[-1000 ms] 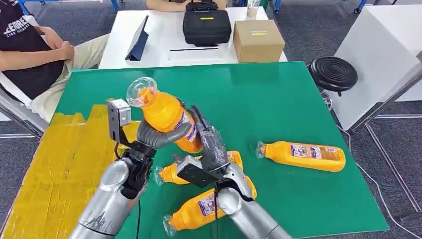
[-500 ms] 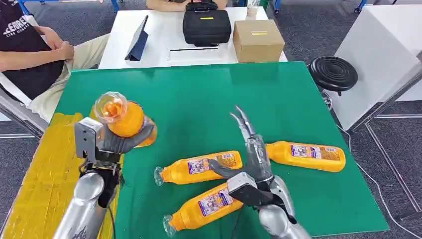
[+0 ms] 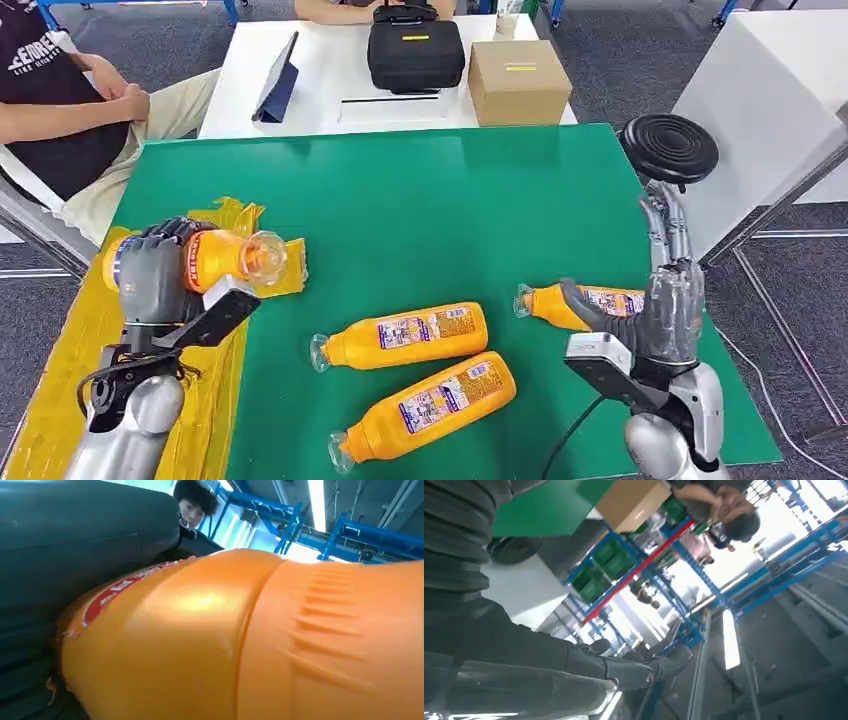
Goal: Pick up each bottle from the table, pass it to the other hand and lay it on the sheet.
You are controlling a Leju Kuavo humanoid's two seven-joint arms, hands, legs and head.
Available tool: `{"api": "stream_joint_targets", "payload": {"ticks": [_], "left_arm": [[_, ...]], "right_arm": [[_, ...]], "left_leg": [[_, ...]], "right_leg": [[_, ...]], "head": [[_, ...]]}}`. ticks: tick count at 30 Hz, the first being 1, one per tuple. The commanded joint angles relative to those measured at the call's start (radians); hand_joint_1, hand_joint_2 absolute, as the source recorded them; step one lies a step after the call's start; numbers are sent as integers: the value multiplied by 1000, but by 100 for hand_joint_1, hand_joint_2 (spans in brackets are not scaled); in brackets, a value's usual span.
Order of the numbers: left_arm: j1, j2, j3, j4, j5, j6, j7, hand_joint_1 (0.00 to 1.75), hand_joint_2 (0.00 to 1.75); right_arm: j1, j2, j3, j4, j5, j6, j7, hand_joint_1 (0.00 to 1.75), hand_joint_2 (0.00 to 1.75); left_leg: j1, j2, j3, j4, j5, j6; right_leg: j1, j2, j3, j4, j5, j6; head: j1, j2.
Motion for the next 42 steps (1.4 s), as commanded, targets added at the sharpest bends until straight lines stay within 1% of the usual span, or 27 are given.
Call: {"api": "stream_joint_targets", "payload": {"ticks": [1, 3, 4, 5, 7, 8, 10, 12, 15, 17, 18, 21, 23, 25, 26, 27, 28, 30, 31, 33, 34, 36, 37, 38, 39, 41, 42], "left_arm": [[-31, 20, -4, 62, -9, 6, 7, 175, 175], [-32, 22, -5, 64, -31, 10, 14, 175, 175], [-36, 24, -12, 73, -88, 16, 31, 175, 175], [-41, 22, -20, 96, -181, 28, 63, 175, 175], [-44, 15, -30, 131, -254, 32, 88, 175, 175], [-45, 13, -32, 143, -281, 33, 99, 175, 175], [-46, 11, -41, 175, -333, 5, 127, 175, 175], [-41, 7, -52, 195, -316, -43, 133, 175, 175], [-22, 14, -80, 206, -360, -71, 162, 175, 175], [-31, 18, -82, 242, -399, -91, 199, 175, 175], [-33, 19, -79, 256, -404, -94, 207, 175, 175], [-22, 19, -66, 288, -407, -101, 215, 175, 175], [-14, 20, -60, 295, -413, -103, 222, 175, 175], [-8, 19, -62, 295, -417, -101, 225, 175, 175], [-8, 19, -62, 295, -417, -101, 225, 175, 175], [-8, 19, -62, 295, -417, -101, 225, 175, 175], [-1, 17, -56, 287, -420, -108, 233, 175, 175], [17, 18, -52, 284, -422, -111, 234, 175, 175], [25, 17, -47, 284, -422, -113, 234, 175, 175], [35, 11, -44, 289, -426, -118, 235, 175, 175], [35, 11, -44, 289, -426, -118, 235, 175, 175], [34, 3, -45, 298, -425, -117, 237, 175, 175], [30, 2, -45, 304, -426, -120, 236, 175, 175], [21, -2, -44, 318, -429, -128, 236, 175, 175], [14, -2, -44, 332, -429, -133, 236, 175, 175], [3, 7, -45, 364, -426, -143, 235, 175, 175], [-4, 10, -46, 382, -425, -146, 235, 175, 175]], "right_arm": [[5, 1, -50, -8, 3, -1, 6, 0, 175], [5, 3, -50, -8, 9, 0, 9, 0, 175], [11, 3, -56, -10, 13, -4, 14, 0, 175], [29, 1, -71, -16, 21, -9, 22, 0, 175], [64, 2, -91, -34, 21, -20, 18, 0, 175], [72, 4, -97, -39, 24, -24, 13, 0, 175], [84, 7, -108, -46, 39, -34, 9, 0, 175], [73, 6, -111, -41, 37, -27, 15, 0, 175], [69, 15, -108, -38, 48, -25, 18, 0, 175], [59, 15, -102, -29, 61, -31, 25, 0, 175], [46, 15, -101, -21, 60, -27, 29, 0, 175], [26, 21, -114, -4, 65, -21, 45, 0, 175], [35, 24, -125, -4, 65, -23, 46, 0, 175], [45, 25, -129, -7, 64, -25, 43, 0, 175], [45, 25, -129, -7, 64, -25, 43, 0, 175], [45, 25, -129, -7, 64, -25, 43, 0, 175], [52, 28, -132, -10, 58, -23, 39, 0, 175], [51, 31, -135, -7, 54, -19, 34, 0, 175], [47, 34, -137, -5, 54, -16, 33, 0, 175], [46, 37, -138, -5, 55, -12, 30, 0, 175], [46, 37, -138, -5, 55, -12, 30, 0, 175], [41, 36, -140, -2, 55, -12, 30, 0, 175], [40, 35, -139, -1, 54, -13, 30, 0, 175], [33, 27, -135, 5, 45, -7, 30, 0, 175], [28, 24, -131, 11, 41, -6, 30, 0, 175], [17, 18, -122, 25, 32, -4, 27, 0, 175], [12, 17, -120, 30, 29, -5, 26, 0, 175]], "left_leg": [[1, 2, 3, 0, -1, -3], [1, 2, 5, 0, -2, -4], [1, 2, 4, 0, -1, -3], [2, 3, 5, 0, -2, -4], [1, 0, 3, -1, -1, -3], [1, 0, 5, 0, -2, -4], [1, -1, 5, -1, -1, -4], [0, 1, 3, -1, -1, -2], [1, 3, 6, 0, -3, -4], [1, 1, 3, -1, -1, -2], [1, 2, 6, -1, -2, -4], [1, 3, 5, -1, -1, -3], [1, 4, 6, -1, -2, -4], [1, 2, 4, -1, -1, -2], [1, 3, 6, -1, -2, -4], [1, 2, 4, -1, -1, -3], [2, 4, 7, -1, -3, -4], [1, 2, 3, -1, -1, -2], [2, 4, 6, -1, -3, -4], [1, 3, 4, -1, -1, -2], [1, 4, 6, -1, -2, -4], [1, 3, 3, -1, -1, -2], [2, 4, 6, 0, -3, -4], [1, 3, 4, -1, -2, -3], [2, 3, 6, 0, -3, -4], [1, 2, 3, -1, -1, -2], [1, 4, 5, -1, -2, -3]], "right_leg": [[1, -1, 4, -1, -1, -2], [2, -1, 6, -1, -2, -2], [1, -1, 4, -1, -1, -2], [2, -1, 6, -1, -2, -2], [1, -2, 4, -1, -1, -1], [2, -3, 7, -2, -2, -2], [2, -4, 7, -2, -2, -2], [0, -1, 3, -1, -1, -1], [2, -1, 7, -2, -2, -2], [1, -1, 3, -2, -1, -1], [1, -1, 6, -2, -2, -2], [1, 1, 5, -2, -1, -2], [1, 1, 6, -2, -1, -2], [1, 0, 3, -2, -1, -1], [1, 0, 6, -2, -1, -2], [1, 0, 4, -2, -1, -1], [2, 0, 7, -2, -2, -2], [1, 0, 3, -2, -1, -1], [2, 1, 7, -2, -2, -2], [1, 1, 4, -2, -1, -1], [2, 1, 6, -2, -1, -2], [1, 0, 3, -2, -1, -1], [2, 1, 6, -2, -2, -2], [1, 0, 4, -2, -1, -2], [2, 0, 7, -2, -2, -2], [1, 0, 3, -2, 0, -1], [2, 1, 5, -2, -1, -2]], "head": [[-1, 0], [0, 0], [0, 0], [0, 0], [0, 0], [0, 0], [0, 0], [0, 0], [0, 0], [0, 0], [0, 0], [0, 0], [0, 0], [-1, 0], [0, 0], [0, 0], [0, 0], [0, 0], [0, 0], [0, 0], [0, 0], [0, 0], [0, 0], [0, 0], [0, 0], [0, 0], [-1, 0]]}}
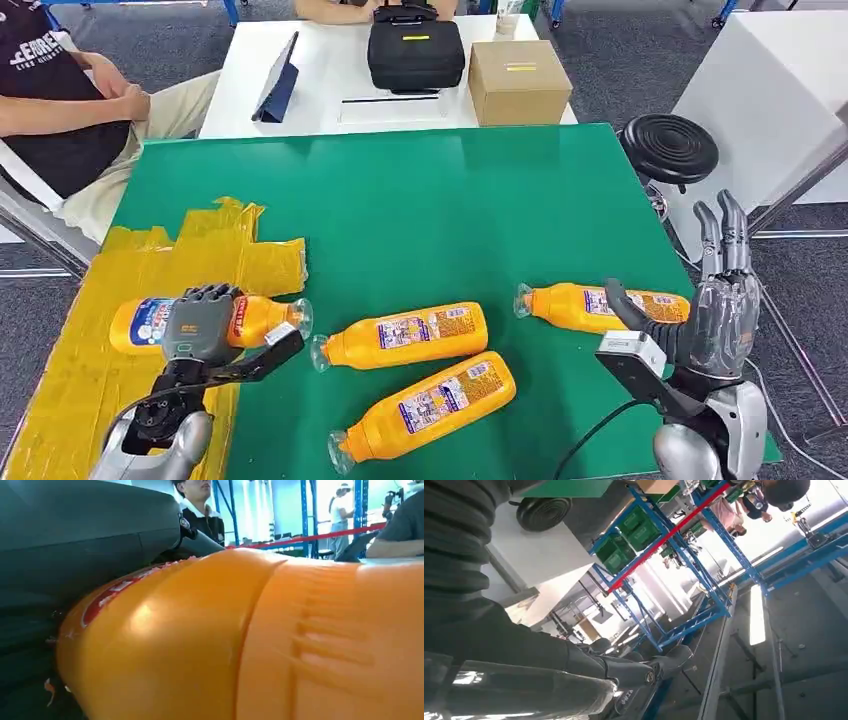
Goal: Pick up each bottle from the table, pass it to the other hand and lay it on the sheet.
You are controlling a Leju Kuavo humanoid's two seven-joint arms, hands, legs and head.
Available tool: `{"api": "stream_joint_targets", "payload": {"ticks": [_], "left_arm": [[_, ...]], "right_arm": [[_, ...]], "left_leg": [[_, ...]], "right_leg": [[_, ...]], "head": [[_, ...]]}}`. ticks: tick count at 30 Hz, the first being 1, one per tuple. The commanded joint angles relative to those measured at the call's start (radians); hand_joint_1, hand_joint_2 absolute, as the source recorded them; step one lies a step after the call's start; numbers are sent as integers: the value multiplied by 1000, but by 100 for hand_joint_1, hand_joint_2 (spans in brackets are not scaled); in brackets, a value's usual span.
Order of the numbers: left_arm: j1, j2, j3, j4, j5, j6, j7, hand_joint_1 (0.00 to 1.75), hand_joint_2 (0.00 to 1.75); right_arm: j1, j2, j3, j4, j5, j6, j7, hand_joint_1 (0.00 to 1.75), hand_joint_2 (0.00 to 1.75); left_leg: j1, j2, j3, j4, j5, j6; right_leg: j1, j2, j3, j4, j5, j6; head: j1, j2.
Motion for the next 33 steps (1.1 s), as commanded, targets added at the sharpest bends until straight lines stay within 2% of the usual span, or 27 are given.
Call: {"api": "stream_joint_targets", "payload": {"ticks": [1, 7, 8, 9, 10, 13, 21, 29, 31, 33], "left_arm": [[-58, 8, -2, 155, 2, -26, 3, 175, 175], [-78, 3, -2, 203, 9, -35, 7, 175, 175], [-82, 3, -3, 216, 10, -40, 7, 127, 175], [-89, -1, 0, 234, 27, -48, 0, 101, 175], [-95, -3, 1, 248, 44, -55, -13, 0, 175], [-113, -2, -8, 300, 69, -95, -24, 0, 175], [-145, 6, -31, 377, 52, -186, -7, 0, 175], [-161, 9, -31, 364, 45, -209, 7, 0, 175], [-156, 14, -23, 341, 48, -217, 10, 0, 175], [-143, 25, -15, 289, 59, -220, 6, 0, 175]], "right_arm": [[-48, 2, -1, 75, -25, 9, -8, 0, 175], [-58, -16, -4, 89, -49, 13, -15, 0, 175], [-63, -19, -4, 96, -54, 15, -17, 0, 175], [-71, -23, -2, 105, -60, 16, -19, 0, 175], [-75, -27, -2, 111, -65, 15, -20, 0, 175], [-73, -46, 3, 130, -93, 4, -30, 0, 175], [-103, -33, 34, 143, -80, 5, -8, 0, 175], [-89, -28, 30, 128, -75, 6, 4, 0, 175], [-82, -26, 29, 123, -72, 4, 6, 0, 175], [-75, -20, 28, 117, -67, 2, 12, 0, 175]], "left_leg": [[1, 3, 4, -1, -1, -3], [2, 3, 6, 0, -2, -4], [1, 3, 4, 0, -1, -3], [1, 2, 3, -1, -1, -2], [1, 3, 5, -1, -2, -4], [1, 3, 5, -1, -1, -3], [1, 3, 8, -2, -1, -3], [2, 6, 15, -2, 0, -6], [0, 1, 16, -1, 0, -2], [1, 2, 17, -2, 0, -3]], "right_leg": [[1, 1, 5, -2, 0, -2], [2, 0, 7, -2, -1, -2], [2, 0, 5, -2, -1, -2], [1, 0, 4, -1, -1, -1], [2, 0, 6, -2, -1, -2], [2, 0, 6, -2, -1, -2], [1, 0, 9, -2, 0, -2], [3, 1, 16, -4, 1, -3], [1, -1, 17, -2, 0, -1], [1, -1, 18, -2, 0, -2]], "head": [[0, 0], [0, 0], [0, 0], [0, 0], [0, 0], [0, 0], [0, 0], [0, 0], [0, 0], [0, 0]]}}
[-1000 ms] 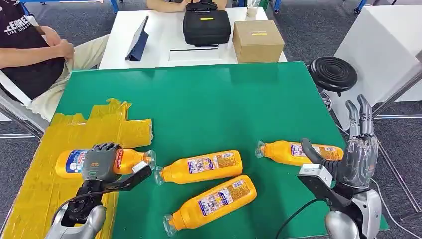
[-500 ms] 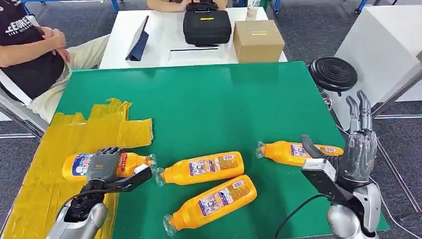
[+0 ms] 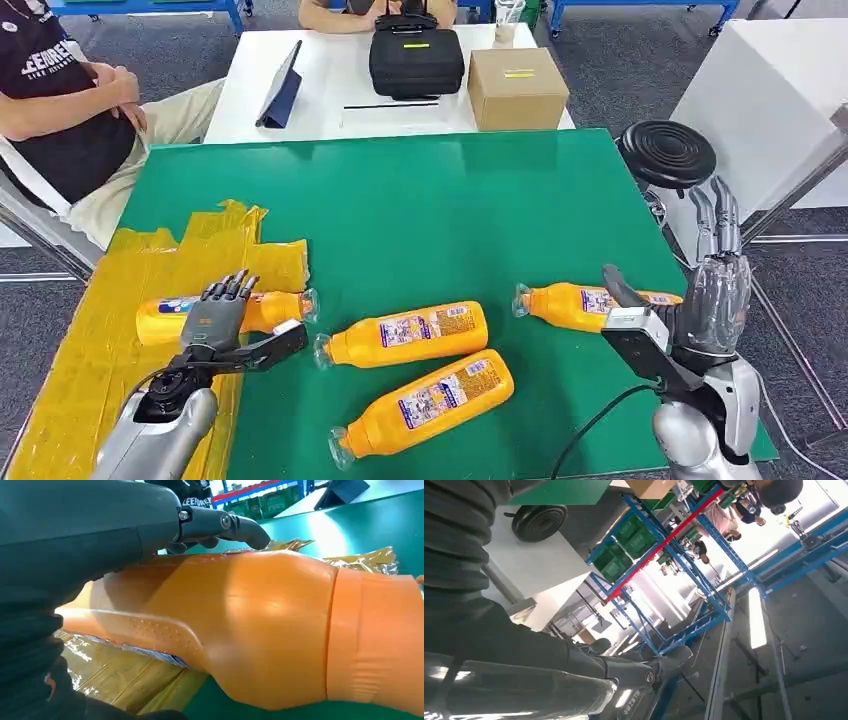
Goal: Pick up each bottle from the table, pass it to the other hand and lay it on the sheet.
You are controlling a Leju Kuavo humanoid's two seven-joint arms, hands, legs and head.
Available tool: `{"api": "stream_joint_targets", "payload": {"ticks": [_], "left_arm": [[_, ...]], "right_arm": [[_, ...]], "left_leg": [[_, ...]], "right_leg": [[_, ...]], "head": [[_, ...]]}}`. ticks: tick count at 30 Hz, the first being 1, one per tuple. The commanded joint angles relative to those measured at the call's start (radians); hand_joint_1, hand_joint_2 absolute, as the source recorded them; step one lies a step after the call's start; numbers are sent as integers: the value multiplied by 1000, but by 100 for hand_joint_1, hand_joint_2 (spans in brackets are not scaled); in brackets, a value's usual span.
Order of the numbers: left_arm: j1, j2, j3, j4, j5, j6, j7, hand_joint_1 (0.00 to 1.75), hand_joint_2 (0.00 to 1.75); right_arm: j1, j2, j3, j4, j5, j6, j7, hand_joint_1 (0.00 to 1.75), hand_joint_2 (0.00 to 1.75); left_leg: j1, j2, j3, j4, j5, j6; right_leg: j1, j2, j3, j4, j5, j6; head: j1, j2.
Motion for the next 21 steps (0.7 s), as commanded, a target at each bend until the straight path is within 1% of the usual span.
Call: {"api": "stream_joint_targets", "payload": {"ticks": [1, 2, 4, 8, 10, 12, 13, 15, 16, 18, 19, 21], "left_arm": [[10, 33, -7, -14, 15, -35, 5, 0, 175], [16, 46, -9, -60, 17, -44, 0, 0, 175], [19, 72, -16, -144, 31, -87, -3, 0, 175], [15, 78, -19, -164, 34, -98, -2, 0, 175], [2, 93, -30, -207, 36, -93, -7, 0, 175], [-17, 115, -46, -268, 39, -117, -11, 0, 175], [-22, 120, -45, -289, 45, -141, -5, 0, 175], [-22, 120, -45, -289, 45, -141, -5, 0, 175], [-19, 120, -46, -290, 44, -140, -6, 0, 175], [-16, 119, -48, -289, 44, -139, -7, 0, 175], [-14, 120, -49, -288, 44, -139, -8, 0, 175], [-32, 127, -55, -290, 42, -134, -8, 0, 175]], "right_arm": [[2, 23, 15, 28, 12, -6, 19, 0, 175], [11, 33, 13, 19, 20, -7, 22, 0, 175], [29, 44, 9, 2, 33, -6, 25, 0, 175], [35, 45, 5, 1, 34, -8, 25, 0, 175], [50, 43, -4, -2, 29, -8, 23, 0, 175], [66, 43, -15, -3, 15, -9, 12, 0, 175], [69, 44, -18, -3, 12, -10, 6, 0, 175], [69, 44, -18, -3, 12, -10, 6, 0, 175], [68, 45, -18, -3, 12, -10, 6, 0, 175], [67, 45, -17, -3, 12, -9, 6, 0, 175], [66, 45, -17, -3, 12, -9, 6, 0, 175], [67, 47, -19, -3, 11, -7, 6, 0, 175]], "left_leg": [[2, 5, 1, 0, 0, -4], [1, 4, 1, 0, 0, -3], [2, 6, 0, 0, -1, -5], [2, 5, -1, 0, 0, -3], [3, 7, -1, 1, -2, -5], [2, 3, -4, 2, 0, -3], [3, 3, -4, 2, -1, -4], [2, 2, -7, 1, 0, -2], [3, 3, -6, 2, -1, -4], [1, 3, -7, 1, 0, -2], [2, 5, -5, 1, -1, -4], [1, 3, -6, 1, -1, -3]], "right_leg": [[2, 2, 1, -2, 1, -2], [1, 1, 1, -1, 1, -2], [3, 3, 0, -1, 1, -3], [2, 1, -1, 0, 0, -2], [3, 2, 0, -1, -1, -3], [2, 0, -4, 0, 0, -2], [3, -1, -3, 0, -1, -2], [2, -1, -6, 0, 0, -1], [3, 0, -5, 0, -1, -2], [1, 1, -6, 0, 0, -1], [2, 1, -5, 0, 0, -2], [1, 0, -6, 0, 0, -1]], "head": [[0, 0], [0, 0], [0, 0], [0, 0], [0, 0], [0, 0], [0, 0], [0, 0], [0, 0], [0, 0], [0, 0], [0, 0]]}}
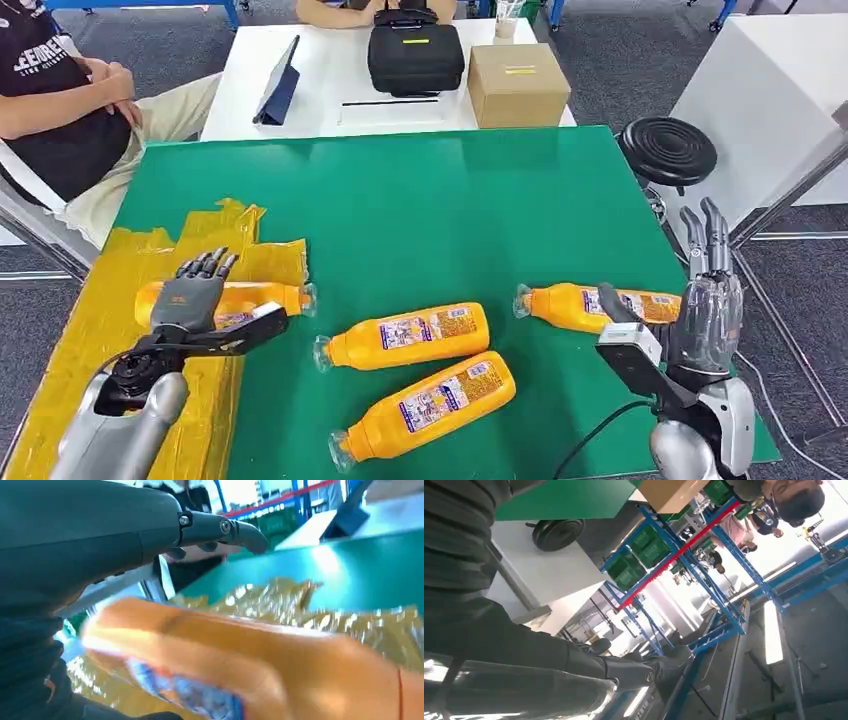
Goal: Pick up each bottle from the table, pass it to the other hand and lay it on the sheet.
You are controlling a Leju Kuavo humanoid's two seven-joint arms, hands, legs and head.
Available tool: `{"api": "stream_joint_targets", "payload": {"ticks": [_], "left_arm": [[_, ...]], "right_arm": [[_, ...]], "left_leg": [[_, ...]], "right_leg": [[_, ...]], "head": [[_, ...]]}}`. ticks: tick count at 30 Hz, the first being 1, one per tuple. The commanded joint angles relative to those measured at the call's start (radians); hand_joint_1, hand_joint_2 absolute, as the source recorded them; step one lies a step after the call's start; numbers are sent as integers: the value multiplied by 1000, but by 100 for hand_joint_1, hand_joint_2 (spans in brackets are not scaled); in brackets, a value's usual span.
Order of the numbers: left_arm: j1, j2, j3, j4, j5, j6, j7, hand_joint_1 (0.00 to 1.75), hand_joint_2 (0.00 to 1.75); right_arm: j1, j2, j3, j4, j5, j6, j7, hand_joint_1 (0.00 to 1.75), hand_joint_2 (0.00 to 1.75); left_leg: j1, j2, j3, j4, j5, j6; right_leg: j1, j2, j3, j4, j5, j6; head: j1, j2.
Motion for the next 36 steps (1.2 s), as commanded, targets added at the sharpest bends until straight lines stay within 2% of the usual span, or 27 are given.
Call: {"api": "stream_joint_targets", "payload": {"ticks": [1, 5, 10, 13, 18, 23, 35, 36], "left_arm": [[-63, 55, -57, -41, 4, -4, -5, 0, 175], [-123, 95, -62, -127, 69, -47, -16, 0, 175], [-116, 121, -49, -170, 148, -47, -33, 0, 175], [-94, 126, -22, -197, 325, -84, -124, 0, 175], [0, 88, 75, -280, 519, -68, -183, 0, 175], [27, 18, 174, -259, 711, -47, -249, 0, 175], [23, 16, 169, -252, 712, -47, -250, 0, 175], [24, 6, 179, -248, 739, -45, -255, 0, 175]], "right_arm": [[1, 24, -20, 8, -9, 0, -5, 0, 175], [13, 10, -31, 19, -44, 0, -24, 0, 175], [-5, 17, -47, 26, -49, 16, -26, 0, 175], [19, -1, -82, 2, -25, 36, -2, 0, 175], [31, -28, -188, -15, -2, 128, 24, 0, 175], [-67, -132, -252, 69, 232, 273, 125, 0, 175], [-76, -128, -259, 74, 233, 282, 120, 0, 175], [-78, -153, -247, 81, 269, 315, 121, 0, 175]], "left_leg": [[2, 2, 2, 1, -1, -4], [3, 0, -2, 3, -1, -4], [2, 3, 1, 1, -1, -3], [1, 3, 1, 1, -1, -3], [1, 4, 2, 1, -2, -4], [0, 6, 1, 1, -2, -4], [-1, 2, 0, 0, -1, -2], [0, 4, 2, 0, -2, -3]], "right_leg": [[2, -1, 3, 0, -1, -2], [3, -3, -1, 1, -1, -2], [2, 0, 1, 0, -1, -2], [2, 0, 1, 0, -1, -1], [2, 0, 3, -1, -2, -2], [0, 3, 1, -1, 0, -1], [0, 1, 1, -1, 0, -1], [1, 1, 3, -2, -1, -2]], "head": [[0, 0], [0, 0], [0, 0], [0, 0], [0, 0], [0, 0], [0, 0], [0, 0]]}}
